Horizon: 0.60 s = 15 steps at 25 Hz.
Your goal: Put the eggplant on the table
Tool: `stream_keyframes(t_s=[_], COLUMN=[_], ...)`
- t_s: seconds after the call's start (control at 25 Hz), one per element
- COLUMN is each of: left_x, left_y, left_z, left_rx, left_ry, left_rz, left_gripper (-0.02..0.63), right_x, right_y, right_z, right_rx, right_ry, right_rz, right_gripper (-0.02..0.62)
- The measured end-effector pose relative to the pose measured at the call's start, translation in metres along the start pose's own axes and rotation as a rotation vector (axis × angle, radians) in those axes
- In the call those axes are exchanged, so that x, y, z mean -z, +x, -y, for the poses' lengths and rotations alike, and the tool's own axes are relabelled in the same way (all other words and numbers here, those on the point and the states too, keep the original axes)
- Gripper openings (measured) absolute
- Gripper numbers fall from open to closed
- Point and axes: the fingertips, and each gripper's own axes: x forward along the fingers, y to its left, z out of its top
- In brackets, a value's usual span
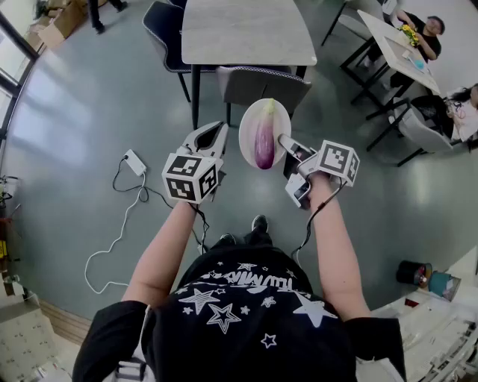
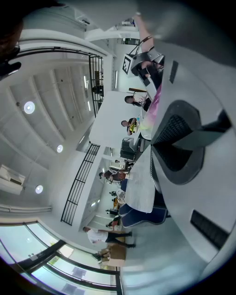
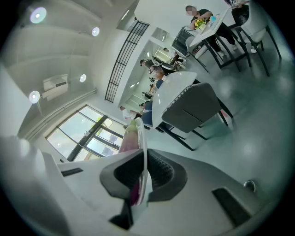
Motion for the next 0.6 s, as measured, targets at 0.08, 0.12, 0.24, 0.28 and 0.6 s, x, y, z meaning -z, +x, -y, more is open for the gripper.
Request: stream_keyframes(t_s=[0.08, 0.12, 0.24, 0.28, 0.6], left_x=[0.0017, 0.0023, 0.0029, 0.0023, -0.0057], left_y=[0.0000, 0.0001, 0.0006, 0.0006, 0.0005], left_z=[0.0001, 0.0001, 0.0000, 0.0003, 0.0022], left_rx=[0.003, 0.005, 0.006, 0.006, 0.006], left_ry=[-0.004, -0.008, -0.016, -0.014, -0.016], left_rz=[-0.003, -0.004, -0.006, -0.005, 0.007], left_gripper=[0.008, 0.008, 0.008, 0.008, 0.008], right_x=[0.0006, 0.0005, -0.0005, 0.0000, 0.0025], right_y=[-0.0003, -0.0004, -0.0012, -0.0013, -0.0012], right_z=[-0.0015, -0.0019, -0.0005, 0.0000, -0.0030], right_rx=[0.002, 0.003, 0.005, 0.006, 0.002], right_ry=[-0.003, -0.004, -0.009, -0.006, 0.012], right_rz=[-0.007, -0.008, -0.009, -0.010, -0.020], right_gripper=[0.021, 0.021, 0.021, 0.021, 0.021])
